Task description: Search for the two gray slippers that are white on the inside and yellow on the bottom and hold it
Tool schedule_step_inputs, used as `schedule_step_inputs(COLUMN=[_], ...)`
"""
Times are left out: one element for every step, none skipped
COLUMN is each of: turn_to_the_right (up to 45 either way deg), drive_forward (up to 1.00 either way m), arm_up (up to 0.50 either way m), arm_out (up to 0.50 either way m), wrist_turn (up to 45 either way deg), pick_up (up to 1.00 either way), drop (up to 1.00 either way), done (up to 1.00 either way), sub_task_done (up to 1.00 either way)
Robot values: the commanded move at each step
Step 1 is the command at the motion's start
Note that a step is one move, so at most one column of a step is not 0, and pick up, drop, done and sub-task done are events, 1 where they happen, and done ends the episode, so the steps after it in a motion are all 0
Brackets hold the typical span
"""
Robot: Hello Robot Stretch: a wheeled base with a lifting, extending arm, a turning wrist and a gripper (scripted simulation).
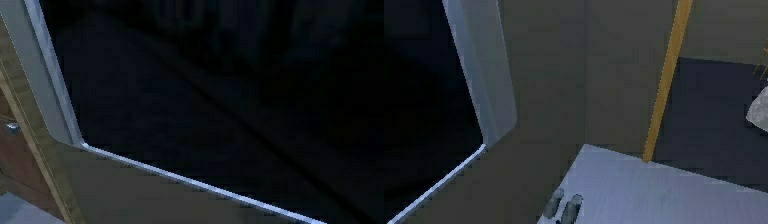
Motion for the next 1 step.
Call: schedule_step_inputs(turn_to_the_right=[0.0], drive_forward=[0.00], arm_up=[0.00], arm_out=[0.00], wrist_turn=[0.0], pick_up=[0.00], drop=[0.00], done=[1.00], sub_task_done=[0.00])
